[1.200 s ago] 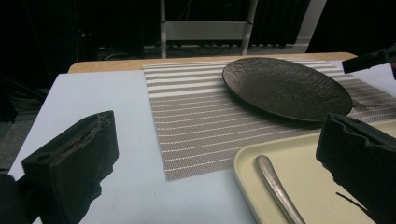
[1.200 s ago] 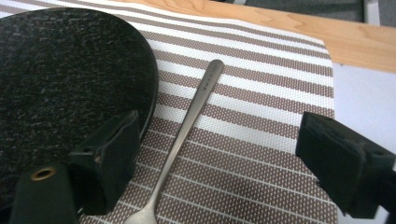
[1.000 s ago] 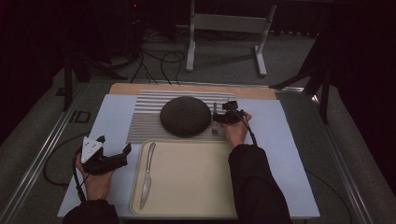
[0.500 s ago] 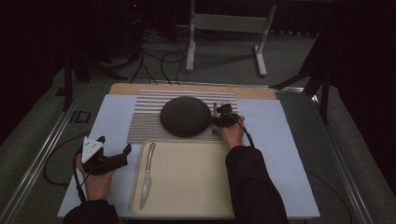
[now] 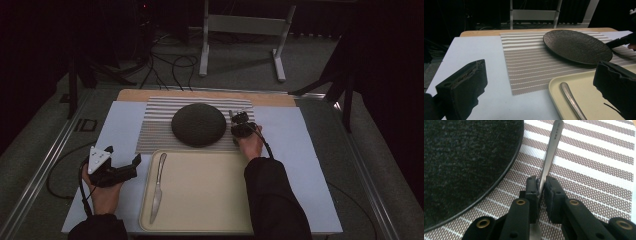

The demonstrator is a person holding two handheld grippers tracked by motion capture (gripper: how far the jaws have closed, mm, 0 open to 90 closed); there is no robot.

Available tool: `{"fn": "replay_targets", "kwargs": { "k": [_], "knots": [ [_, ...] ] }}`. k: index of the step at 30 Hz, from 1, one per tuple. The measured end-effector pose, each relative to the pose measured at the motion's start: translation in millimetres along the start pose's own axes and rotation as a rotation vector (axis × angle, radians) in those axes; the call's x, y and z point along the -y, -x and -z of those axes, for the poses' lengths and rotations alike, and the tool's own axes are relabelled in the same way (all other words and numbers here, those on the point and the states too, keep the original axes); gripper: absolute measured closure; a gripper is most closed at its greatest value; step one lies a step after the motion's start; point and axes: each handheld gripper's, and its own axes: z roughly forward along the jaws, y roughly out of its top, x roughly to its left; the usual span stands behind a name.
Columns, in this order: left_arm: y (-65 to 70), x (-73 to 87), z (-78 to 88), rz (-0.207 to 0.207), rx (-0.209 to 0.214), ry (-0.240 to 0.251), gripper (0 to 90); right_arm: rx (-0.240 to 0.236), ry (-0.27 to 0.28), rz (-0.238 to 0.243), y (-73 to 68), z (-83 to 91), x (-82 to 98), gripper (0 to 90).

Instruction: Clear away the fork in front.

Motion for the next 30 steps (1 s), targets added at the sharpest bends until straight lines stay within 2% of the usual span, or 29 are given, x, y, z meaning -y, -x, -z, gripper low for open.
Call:
{"fn": "replay_targets", "kwargs": {
  "k": [4, 5, 8, 11, 12, 14, 17, 30],
  "knots": [
    [2.0, -0.2, 0.0, -0.007, 0.002, 0.001, 0.0, 0.005, -0.009, 0.002, -1.0, 0.5, -0.7, 83.2],
    [1.7, -0.2, 0.2, -0.006, 0.002, 0.0, 0.0, -0.006, -0.005, -0.026, 1.6, 0.7, -0.2, 85.9],
    [0.1, 0.2, -0.2, 0.0, -0.002, -0.001, 0.0, -0.013, -0.003, -0.046, 5.4, 1.3, 0.9, 86.1],
    [-0.4, 0.1, 0.4, 0.0, -0.005, -0.001, 0.0, -0.026, -0.001, -0.087, 8.3, 2.1, 1.6, 86.1],
    [-0.5, 0.1, 0.5, 0.0, -0.005, 0.0, 0.0, -0.028, 0.012, -0.116, 11.8, 3.5, 3.3, 86.1],
    [-0.2, 0.3, 0.3, 0.001, -0.004, -0.001, 0.0, -0.033, 0.029, -0.131, 14.7, 6.4, 5.1, 86.1],
    [1.2, 0.5, -0.7, -0.005, -0.003, -0.007, 0.0, -0.024, 0.046, -0.106, 16.4, 11.5, 5.6, 86.1],
    [2.1, 0.6, -0.8, -0.01, -0.005, -0.007, 0.0, -0.021, 0.094, -0.08, 27.4, 33.4, 4.0, 86.1]
  ]
}}
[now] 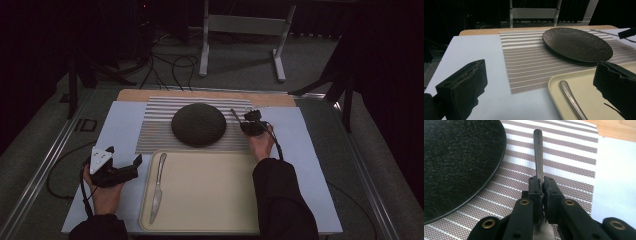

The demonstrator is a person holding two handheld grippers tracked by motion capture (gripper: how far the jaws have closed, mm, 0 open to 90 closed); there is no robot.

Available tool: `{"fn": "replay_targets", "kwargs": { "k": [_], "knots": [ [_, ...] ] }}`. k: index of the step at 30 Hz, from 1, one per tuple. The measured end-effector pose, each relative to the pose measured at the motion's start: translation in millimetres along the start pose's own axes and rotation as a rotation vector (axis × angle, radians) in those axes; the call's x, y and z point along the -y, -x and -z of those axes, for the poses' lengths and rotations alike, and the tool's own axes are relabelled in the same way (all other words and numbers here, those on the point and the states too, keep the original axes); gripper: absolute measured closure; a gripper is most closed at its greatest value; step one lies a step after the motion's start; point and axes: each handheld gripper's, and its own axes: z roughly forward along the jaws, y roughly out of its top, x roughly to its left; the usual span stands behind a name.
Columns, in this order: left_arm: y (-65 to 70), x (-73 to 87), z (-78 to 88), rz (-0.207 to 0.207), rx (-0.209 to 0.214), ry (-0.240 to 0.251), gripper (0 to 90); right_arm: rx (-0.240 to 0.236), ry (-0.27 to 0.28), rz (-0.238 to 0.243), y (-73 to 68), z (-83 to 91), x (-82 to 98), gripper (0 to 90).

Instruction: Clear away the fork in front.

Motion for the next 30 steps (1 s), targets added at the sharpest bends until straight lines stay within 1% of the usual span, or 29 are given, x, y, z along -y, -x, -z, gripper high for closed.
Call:
{"fn": "replay_targets", "kwargs": {
  "k": [7, 14, 21, 26, 30],
  "knots": [
    [0.0, 0.5, 0.6, 0.005, 0.0, 0.0, 0.0, -0.012, 0.019, 0.034, 1.7, 11.8, -3.2, 86.1],
    [1.0, 0.9, 0.2, 0.002, 0.002, -0.003, 0.0, -0.04, 0.045, 0.033, 3.9, 23.0, -4.0, 86.1],
    [3.7, 1.3, -2.0, 0.008, 0.013, -0.013, 0.0, -0.076, 0.059, 0.046, 0.8, 31.7, -1.1, 86.1],
    [4.3, 0.7, -1.8, 0.004, 0.012, -0.014, 0.0, -0.098, 0.08, 0.044, -1.0, 38.1, 2.4, 86.1],
    [4.6, 0.0, -1.7, 0.005, 0.01, -0.017, 0.0, -0.111, 0.083, 0.054, -3.0, 42.4, 5.0, 86.1]
  ]
}}
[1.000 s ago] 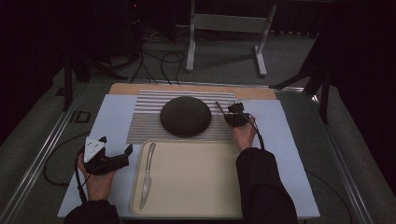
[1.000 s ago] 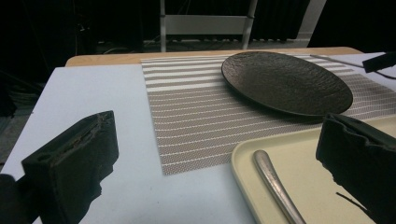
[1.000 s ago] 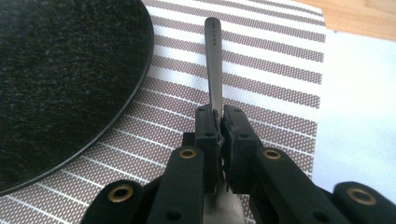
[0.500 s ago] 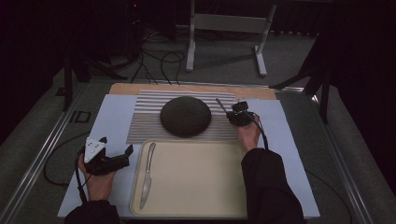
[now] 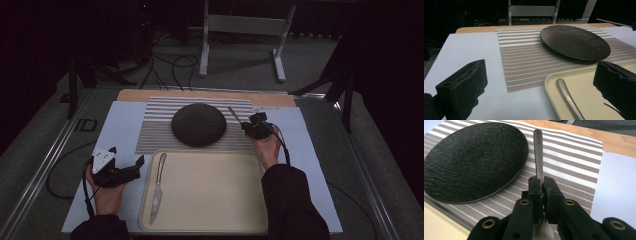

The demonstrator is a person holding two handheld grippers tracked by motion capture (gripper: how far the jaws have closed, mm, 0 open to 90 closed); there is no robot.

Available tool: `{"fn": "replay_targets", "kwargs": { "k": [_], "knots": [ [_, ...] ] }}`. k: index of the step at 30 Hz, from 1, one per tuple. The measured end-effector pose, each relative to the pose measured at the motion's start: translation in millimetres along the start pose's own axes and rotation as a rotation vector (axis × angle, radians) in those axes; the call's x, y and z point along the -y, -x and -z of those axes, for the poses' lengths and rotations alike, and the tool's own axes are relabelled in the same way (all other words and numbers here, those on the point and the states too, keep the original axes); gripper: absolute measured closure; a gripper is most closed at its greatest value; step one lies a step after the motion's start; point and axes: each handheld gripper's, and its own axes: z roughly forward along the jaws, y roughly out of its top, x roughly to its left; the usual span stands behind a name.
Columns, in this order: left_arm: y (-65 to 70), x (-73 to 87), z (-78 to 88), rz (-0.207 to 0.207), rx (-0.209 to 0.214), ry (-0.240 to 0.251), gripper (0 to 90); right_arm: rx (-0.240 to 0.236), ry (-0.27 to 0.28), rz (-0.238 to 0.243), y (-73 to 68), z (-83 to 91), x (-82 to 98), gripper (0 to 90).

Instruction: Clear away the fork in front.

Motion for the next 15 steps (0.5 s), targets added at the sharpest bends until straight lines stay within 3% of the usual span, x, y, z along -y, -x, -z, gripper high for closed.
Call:
{"fn": "replay_targets", "kwargs": {
  "k": [15],
  "knots": [
    [1.6, -7.1, -2.4, 0.001, 0.011, -0.018, 0.0, -0.035, 0.045, 0.036, -9.6, 19.5, 2.4, 86.1]
  ]
}}
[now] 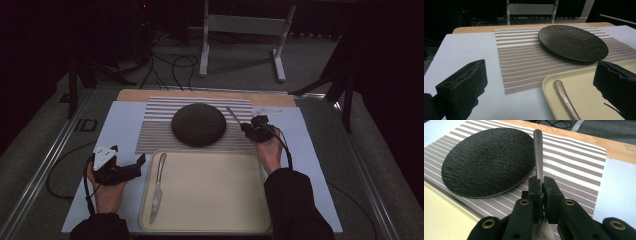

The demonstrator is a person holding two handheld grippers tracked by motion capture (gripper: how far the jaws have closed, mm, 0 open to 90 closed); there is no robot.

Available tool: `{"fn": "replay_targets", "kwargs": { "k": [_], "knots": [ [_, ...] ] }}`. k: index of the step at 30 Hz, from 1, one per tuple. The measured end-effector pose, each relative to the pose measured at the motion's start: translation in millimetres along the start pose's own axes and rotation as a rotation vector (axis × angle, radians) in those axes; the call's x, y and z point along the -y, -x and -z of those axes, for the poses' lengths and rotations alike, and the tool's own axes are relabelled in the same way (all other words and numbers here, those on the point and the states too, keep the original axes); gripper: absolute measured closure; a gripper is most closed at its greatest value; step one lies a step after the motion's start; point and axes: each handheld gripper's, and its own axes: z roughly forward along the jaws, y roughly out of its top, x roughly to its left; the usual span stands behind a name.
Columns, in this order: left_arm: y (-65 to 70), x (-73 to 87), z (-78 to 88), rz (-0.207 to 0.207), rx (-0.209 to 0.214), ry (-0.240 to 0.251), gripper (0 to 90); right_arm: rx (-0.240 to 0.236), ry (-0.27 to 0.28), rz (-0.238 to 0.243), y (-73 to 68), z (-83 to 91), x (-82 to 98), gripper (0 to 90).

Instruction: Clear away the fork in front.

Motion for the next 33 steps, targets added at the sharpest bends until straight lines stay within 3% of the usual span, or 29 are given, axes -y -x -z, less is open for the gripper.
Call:
{"fn": "replay_targets", "kwargs": {
  "k": [17, 33],
  "knots": [
    [7.2, -7.5, -4.7, -0.019, 0.029, -0.009, 0.0, -0.018, 0.045, -0.001, -7.9, 13.8, 9.4, 86.1],
    [17.3, -28.7, -12.0, -0.038, 0.058, -0.012, 0.0, -0.067, 0.079, 0.048, -26.2, 36.5, 26.6, 86.1]
  ]
}}
